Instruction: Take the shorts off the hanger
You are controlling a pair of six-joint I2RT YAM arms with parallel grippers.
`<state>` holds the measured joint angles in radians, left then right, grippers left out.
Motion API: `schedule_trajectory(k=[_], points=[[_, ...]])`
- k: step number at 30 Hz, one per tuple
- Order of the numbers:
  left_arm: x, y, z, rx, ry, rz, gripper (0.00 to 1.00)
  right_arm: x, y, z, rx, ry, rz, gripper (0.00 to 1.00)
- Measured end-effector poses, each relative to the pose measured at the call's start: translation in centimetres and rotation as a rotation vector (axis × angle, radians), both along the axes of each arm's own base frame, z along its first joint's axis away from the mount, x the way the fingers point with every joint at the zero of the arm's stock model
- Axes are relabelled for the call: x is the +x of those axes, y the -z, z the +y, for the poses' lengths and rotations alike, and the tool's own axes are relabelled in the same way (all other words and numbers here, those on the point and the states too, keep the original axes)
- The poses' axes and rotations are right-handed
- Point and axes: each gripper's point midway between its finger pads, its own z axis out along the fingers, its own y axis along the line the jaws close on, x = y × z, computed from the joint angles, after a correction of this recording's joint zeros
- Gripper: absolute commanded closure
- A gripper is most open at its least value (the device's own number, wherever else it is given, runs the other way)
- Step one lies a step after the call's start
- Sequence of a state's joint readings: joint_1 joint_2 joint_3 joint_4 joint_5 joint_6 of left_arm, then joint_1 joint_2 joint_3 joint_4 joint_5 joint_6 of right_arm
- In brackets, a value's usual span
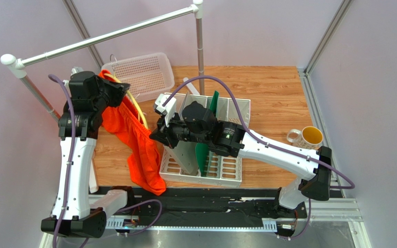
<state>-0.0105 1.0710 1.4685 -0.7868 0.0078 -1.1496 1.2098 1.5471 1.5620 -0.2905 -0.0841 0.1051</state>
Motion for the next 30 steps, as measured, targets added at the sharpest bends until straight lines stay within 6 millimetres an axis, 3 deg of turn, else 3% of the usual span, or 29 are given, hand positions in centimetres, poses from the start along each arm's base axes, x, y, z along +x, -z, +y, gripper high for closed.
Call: schedule_trajectory(k=[13, 20, 30], points=[[0.7, 0.1, 1.4, -0.147, -0.131, 0.022, 1.0, -0.8, -0.1, 0.8, 0.007, -0.017, -0.032, 1.0], [1.8, 0.6, 1.8, -0.197, -0.155, 0.048, 1.0, 0.1, 0.4, 0.8, -0.009, 0.031, -0.044, 1.0], [1.3, -0.7, 1.1, -0.374, -0.166, 0.035, 1.0, 1.0, 1.2, 1.5, -0.008, 0.051, -0.043, 1.0]])
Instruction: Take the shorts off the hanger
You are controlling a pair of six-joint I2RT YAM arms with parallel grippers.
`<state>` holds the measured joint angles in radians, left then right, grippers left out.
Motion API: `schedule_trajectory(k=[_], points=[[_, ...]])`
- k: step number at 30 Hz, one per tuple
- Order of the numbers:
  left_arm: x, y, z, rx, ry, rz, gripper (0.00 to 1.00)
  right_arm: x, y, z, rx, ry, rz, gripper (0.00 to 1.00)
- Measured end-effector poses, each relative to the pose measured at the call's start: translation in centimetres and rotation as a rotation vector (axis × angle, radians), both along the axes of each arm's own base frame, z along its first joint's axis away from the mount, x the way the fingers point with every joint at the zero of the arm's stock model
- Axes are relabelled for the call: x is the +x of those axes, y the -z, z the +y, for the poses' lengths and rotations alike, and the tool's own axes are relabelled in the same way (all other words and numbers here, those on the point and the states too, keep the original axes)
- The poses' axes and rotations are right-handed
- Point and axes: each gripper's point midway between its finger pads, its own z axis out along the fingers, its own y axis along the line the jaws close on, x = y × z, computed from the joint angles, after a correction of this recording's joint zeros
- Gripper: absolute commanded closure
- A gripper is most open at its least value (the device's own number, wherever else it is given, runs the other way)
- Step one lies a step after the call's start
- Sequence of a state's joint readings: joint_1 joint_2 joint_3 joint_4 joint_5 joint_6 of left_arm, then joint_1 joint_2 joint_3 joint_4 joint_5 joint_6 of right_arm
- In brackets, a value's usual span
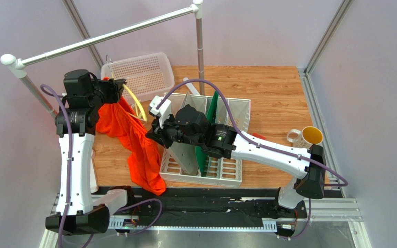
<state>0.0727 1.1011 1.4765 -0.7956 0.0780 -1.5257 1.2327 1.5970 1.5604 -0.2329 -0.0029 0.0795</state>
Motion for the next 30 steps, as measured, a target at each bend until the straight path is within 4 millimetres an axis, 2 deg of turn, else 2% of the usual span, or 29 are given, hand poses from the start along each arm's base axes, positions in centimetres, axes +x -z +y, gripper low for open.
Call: schedule_trajectory(k=[4, 9, 12, 17, 22, 30], points=[[-1.2, -1.2, -0.1, -0.034, -0.005, -0.038, 1.0, 0.9, -0.2, 0.1, 0.029, 0.013, 0.018, 1.0], [-4.3, -2.2, -1.0, -0.112, 0.007, -0.095, 1.0, 1.8, 0.3, 0.3, 0.067, 0.04, 0.056, 1.0], [-5.6, -2.7, -1.6, -0.176, 0.016, -0.11, 1.0, 2.2, 1.0, 1.4, 0.083, 0.042, 0.075, 1.0], [-6.2, -3.9, -2.1, -0.24, 0.028, -0.136, 1.0, 3.0, 2.4, 3.5, 0.098, 0.05, 0.102, 1.0], [-6.5, -5.3, -2.1, -0.266, 0.023, -0.163, 1.0, 3.6, 2.4, 4.2, 0.127, 0.065, 0.126, 1.0], [-8.5, -8.0, -2.3, -0.271, 0.031, -0.247, 1.0, 5.1, 2.5, 6.5, 0.141, 0.095, 0.142, 1.0]])
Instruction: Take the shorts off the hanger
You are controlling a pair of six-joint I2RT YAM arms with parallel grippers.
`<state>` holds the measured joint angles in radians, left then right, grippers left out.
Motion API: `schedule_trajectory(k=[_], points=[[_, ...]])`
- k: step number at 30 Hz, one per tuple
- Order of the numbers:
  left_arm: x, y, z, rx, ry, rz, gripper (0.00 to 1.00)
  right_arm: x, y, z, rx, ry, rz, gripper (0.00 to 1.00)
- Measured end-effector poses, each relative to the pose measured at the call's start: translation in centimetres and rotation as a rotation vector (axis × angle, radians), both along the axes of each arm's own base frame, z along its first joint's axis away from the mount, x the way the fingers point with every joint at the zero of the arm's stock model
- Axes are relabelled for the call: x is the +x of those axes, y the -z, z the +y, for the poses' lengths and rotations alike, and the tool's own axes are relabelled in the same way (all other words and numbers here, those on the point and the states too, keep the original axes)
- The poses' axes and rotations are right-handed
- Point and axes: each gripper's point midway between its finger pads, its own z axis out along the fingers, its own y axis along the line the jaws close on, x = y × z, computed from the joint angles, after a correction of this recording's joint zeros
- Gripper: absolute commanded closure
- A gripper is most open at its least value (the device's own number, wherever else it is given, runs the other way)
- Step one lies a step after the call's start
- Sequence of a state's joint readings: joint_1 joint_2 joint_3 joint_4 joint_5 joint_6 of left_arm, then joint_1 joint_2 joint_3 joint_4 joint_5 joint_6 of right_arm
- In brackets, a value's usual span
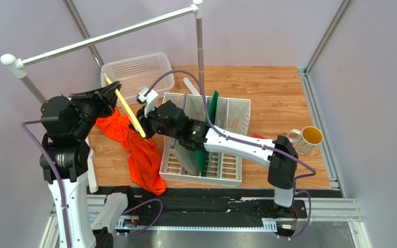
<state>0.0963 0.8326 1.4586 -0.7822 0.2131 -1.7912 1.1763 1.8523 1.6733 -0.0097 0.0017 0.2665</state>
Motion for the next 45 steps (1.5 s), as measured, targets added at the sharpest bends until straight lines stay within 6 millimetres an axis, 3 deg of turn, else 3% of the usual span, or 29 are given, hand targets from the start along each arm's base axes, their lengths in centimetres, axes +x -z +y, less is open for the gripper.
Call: schedule_trajectory(k=[1, 3, 4, 7, 8, 12, 20, 25, 30, 37, 43, 45], points=[[-0.2, -0.3, 0.0, 0.002, 0.0, -0.008, 1.0, 0.2, -0.1, 0.3, 0.002, 0.006, -0.001, 0.96], [-0.8, -0.8, 0.0, 0.009, -0.003, -0.029, 1.0, 0.8, -0.6, 0.9, 0.008, 0.022, 0.001, 0.68], [-1.1, -1.1, 0.0, 0.013, -0.005, -0.039, 1.0, 1.0, -0.7, 1.2, 0.008, 0.029, 0.008, 0.47], [-1.8, -1.9, 0.0, 0.03, -0.005, -0.069, 1.0, 1.6, -1.7, 1.5, 0.02, 0.054, 0.014, 0.23], [-2.1, -2.2, -0.1, 0.036, -0.005, -0.08, 1.0, 1.6, -2.0, 1.5, 0.019, 0.061, 0.016, 0.2], [-2.7, -2.4, -0.1, 0.055, -0.008, -0.098, 1.0, 2.1, -2.0, 1.1, 0.009, 0.094, 0.027, 0.16], [-3.2, -2.5, -0.5, 0.073, 0.017, -0.112, 1.0, 2.6, -0.2, 0.1, -0.067, 0.137, 0.054, 0.16], [-3.0, -1.9, -1.0, 0.09, 0.05, -0.106, 1.0, 2.9, 0.3, -1.9, -0.154, 0.196, 0.073, 0.16], [-2.8, -1.5, -1.2, 0.104, 0.067, -0.104, 1.0, 3.1, -3.1, -5.2, -0.162, 0.276, 0.054, 0.15], [-2.5, 0.2, -1.3, 0.136, 0.08, -0.077, 1.0, 2.6, -10.0, -9.6, -0.064, 0.345, 0.014, 0.15], [-1.5, 2.1, -0.9, 0.154, 0.072, -0.027, 1.0, 1.9, -13.1, -11.0, -0.003, 0.337, 0.009, 0.14], [-0.8, 2.7, -0.5, 0.176, 0.055, -0.007, 1.0, 0.8, -14.1, -10.8, 0.024, 0.275, 0.023, 0.14]])
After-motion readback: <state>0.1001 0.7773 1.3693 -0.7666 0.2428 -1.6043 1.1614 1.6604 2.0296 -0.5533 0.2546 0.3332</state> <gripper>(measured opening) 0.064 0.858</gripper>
